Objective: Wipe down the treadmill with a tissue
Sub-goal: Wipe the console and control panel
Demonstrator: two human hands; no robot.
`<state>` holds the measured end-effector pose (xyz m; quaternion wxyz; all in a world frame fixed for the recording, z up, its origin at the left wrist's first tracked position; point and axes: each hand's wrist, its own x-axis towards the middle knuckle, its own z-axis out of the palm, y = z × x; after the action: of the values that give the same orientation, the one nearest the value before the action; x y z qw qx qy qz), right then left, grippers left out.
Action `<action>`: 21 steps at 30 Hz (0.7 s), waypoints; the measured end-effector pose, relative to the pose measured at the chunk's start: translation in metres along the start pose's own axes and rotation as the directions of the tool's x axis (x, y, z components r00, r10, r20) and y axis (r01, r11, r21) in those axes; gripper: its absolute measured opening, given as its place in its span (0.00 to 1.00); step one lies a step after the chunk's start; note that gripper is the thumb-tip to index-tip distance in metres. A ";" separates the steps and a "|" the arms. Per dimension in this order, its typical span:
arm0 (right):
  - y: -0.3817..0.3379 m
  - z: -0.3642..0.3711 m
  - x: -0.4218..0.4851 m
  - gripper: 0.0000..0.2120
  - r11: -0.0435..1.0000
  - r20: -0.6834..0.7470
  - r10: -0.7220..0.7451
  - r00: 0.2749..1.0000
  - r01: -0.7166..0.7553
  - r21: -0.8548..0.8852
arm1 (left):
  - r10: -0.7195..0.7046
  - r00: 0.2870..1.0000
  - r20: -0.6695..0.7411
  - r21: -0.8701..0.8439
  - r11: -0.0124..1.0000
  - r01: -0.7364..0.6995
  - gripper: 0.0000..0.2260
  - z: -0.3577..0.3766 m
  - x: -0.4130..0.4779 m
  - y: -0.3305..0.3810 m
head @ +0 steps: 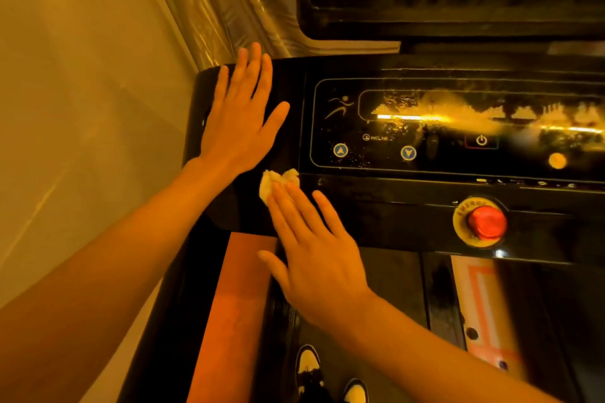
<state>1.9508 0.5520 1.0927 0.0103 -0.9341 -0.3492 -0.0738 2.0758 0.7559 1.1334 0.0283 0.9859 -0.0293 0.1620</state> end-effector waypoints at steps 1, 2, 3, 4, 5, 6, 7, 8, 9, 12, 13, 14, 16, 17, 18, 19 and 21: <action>0.010 0.001 -0.012 0.35 1.000 0.004 0.014 1.000 -0.014 -0.005 | -0.005 1.000 0.012 0.008 1.000 0.005 0.34 -0.001 -0.002 -0.003; 0.023 0.000 -0.029 0.35 0.999 0.016 0.034 0.999 -0.034 -0.003 | -0.006 1.000 0.024 0.015 1.000 0.006 0.34 -0.002 -0.003 -0.005; 0.039 -0.002 -0.047 0.36 0.998 0.021 0.056 0.998 -0.056 0.000 | -0.005 1.000 0.031 0.022 1.000 0.004 0.34 -0.002 -0.005 -0.007; 0.055 -0.005 -0.064 0.36 0.997 0.014 0.083 0.996 -0.083 -0.003 | -0.003 0.999 0.033 0.026 1.000 0.003 0.34 -0.003 -0.006 -0.007; 0.070 -0.007 -0.079 0.36 0.993 0.007 0.116 0.993 -0.116 -0.017 | -0.004 0.999 0.034 0.025 1.000 0.004 0.33 -0.003 -0.006 -0.006; 0.082 -0.009 -0.091 0.37 0.988 0.004 0.154 0.988 -0.154 -0.029 | -0.009 0.999 0.033 0.022 1.000 0.008 0.33 -0.004 -0.006 -0.005; 0.087 -0.012 -0.097 0.37 0.980 0.003 0.200 0.980 -0.200 -0.027 | -0.017 0.999 0.032 0.023 1.000 0.016 0.34 -0.004 -0.006 -0.004; 0.085 -0.013 -0.098 0.38 0.971 -0.003 0.240 0.971 -0.240 -0.011 | -0.025 0.999 0.030 0.028 0.999 0.024 0.34 -0.003 -0.006 -0.004; 0.076 -0.012 -0.093 0.39 0.965 -0.006 0.264 0.965 -0.264 0.014 | -0.033 0.999 0.028 0.034 0.999 0.032 0.35 -0.003 -0.005 -0.004; 0.030 -0.003 -0.052 0.39 0.985 -0.021 0.164 0.986 -0.163 0.065 | -0.042 0.999 0.027 0.053 0.998 0.041 0.36 -0.003 -0.006 -0.003; 0.013 0.001 -0.037 0.39 0.990 -0.026 0.120 0.992 -0.118 0.082 | -0.038 0.999 0.027 0.058 0.998 0.036 0.35 -0.003 -0.006 -0.003; 0.003 0.002 -0.025 0.38 0.992 -0.025 0.081 0.996 -0.078 0.100 | -0.030 0.999 0.026 0.061 0.998 0.028 0.35 -0.003 -0.007 -0.003; 0.003 0.002 -0.018 0.38 0.995 -0.029 0.030 0.999 -0.027 0.097 | -0.009 1.000 0.029 0.064 0.998 0.008 0.34 -0.004 -0.007 -0.005; 0.012 0.002 -0.025 0.38 0.996 -0.020 0.027 0.999 -0.026 0.081 | 0.002 0.999 0.034 0.062 0.998 -0.004 0.33 -0.004 -0.006 -0.005; 0.024 0.001 -0.038 0.39 0.997 -0.006 0.045 0.999 -0.045 0.069 | 0.010 0.999 0.033 0.061 0.998 -0.012 0.33 -0.004 -0.007 -0.006; 0.040 0.000 -0.054 0.39 0.994 0.004 0.087 0.996 -0.087 0.060 | 0.013 1.000 0.028 0.061 0.998 -0.015 0.33 -0.004 -0.007 -0.006; 0.075 -0.003 -0.090 0.40 0.978 -0.013 0.206 0.978 -0.206 0.030 | 0.007 1.000 0.027 0.050 0.999 -0.009 0.33 -0.003 -0.007 -0.006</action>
<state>1.9322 0.4364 1.0849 0.0339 -0.9644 -0.2516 -0.0747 2.0685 0.7626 1.1341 0.0024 0.9883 -0.0295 0.1495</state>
